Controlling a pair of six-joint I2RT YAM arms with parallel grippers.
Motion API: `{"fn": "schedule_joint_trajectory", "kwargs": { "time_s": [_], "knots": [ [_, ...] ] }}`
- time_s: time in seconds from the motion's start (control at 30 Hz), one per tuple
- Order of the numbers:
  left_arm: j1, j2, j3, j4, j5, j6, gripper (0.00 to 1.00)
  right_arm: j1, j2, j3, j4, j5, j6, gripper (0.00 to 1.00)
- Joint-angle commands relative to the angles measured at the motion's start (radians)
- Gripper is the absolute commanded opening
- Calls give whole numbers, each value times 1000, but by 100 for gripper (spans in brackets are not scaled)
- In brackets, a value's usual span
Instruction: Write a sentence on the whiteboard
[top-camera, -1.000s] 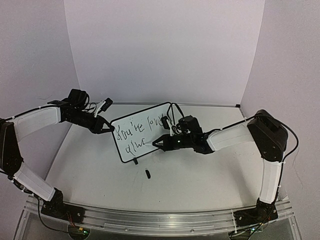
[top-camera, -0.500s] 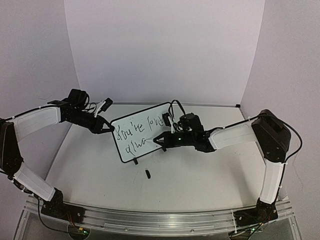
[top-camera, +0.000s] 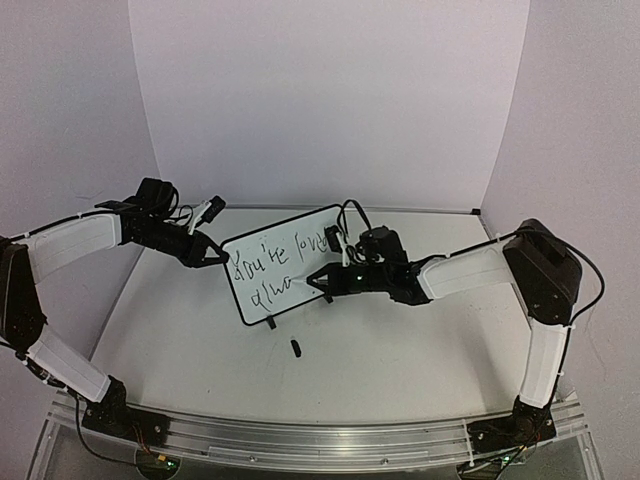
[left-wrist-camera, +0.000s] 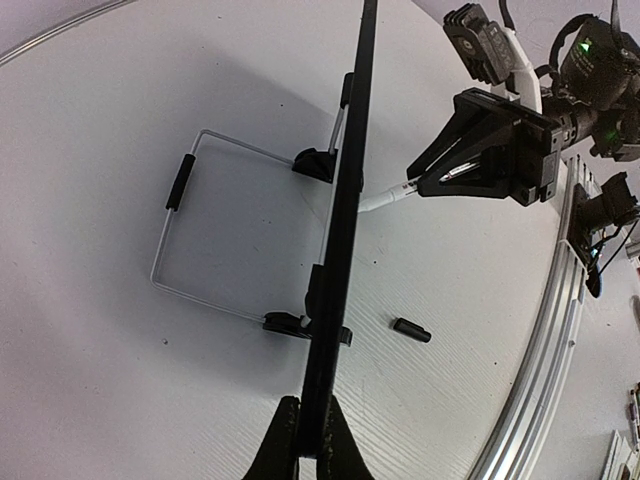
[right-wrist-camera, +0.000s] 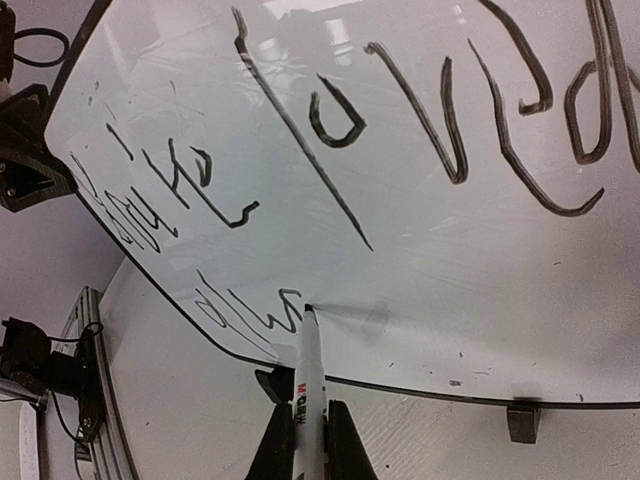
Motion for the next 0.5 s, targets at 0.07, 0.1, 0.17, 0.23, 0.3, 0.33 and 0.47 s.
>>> {"fn": "schedule_joint_trajectory", "kwargs": {
  "time_s": [0.07, 0.1, 0.17, 0.23, 0.3, 0.33, 0.47],
  "knots": [
    [-6, 24, 18, -24, -74, 25, 0, -4, -5, -30, 32, 25, 9, 0],
    [-6, 25, 18, -25, -75, 26, 0, -4, -6, -30, 33, 26, 9, 0],
    [-6, 25, 18, -24, -74, 25, 0, -4, -6, -29, 33, 28, 8, 0],
    [-6, 25, 18, -24, -75, 26, 0, -4, -6, -28, 33, 32, 7, 0],
    [-6, 25, 18, -25, -76, 26, 0, -4, -8, -28, 32, 36, 7, 0],
    [-6, 25, 19, -25, -76, 26, 0, -4, -11, -29, 32, 41, 7, 0],
    [-7, 25, 18, -25, -75, 26, 0, -4, -39, -42, 32, 61, 5, 0]
  ]
}}
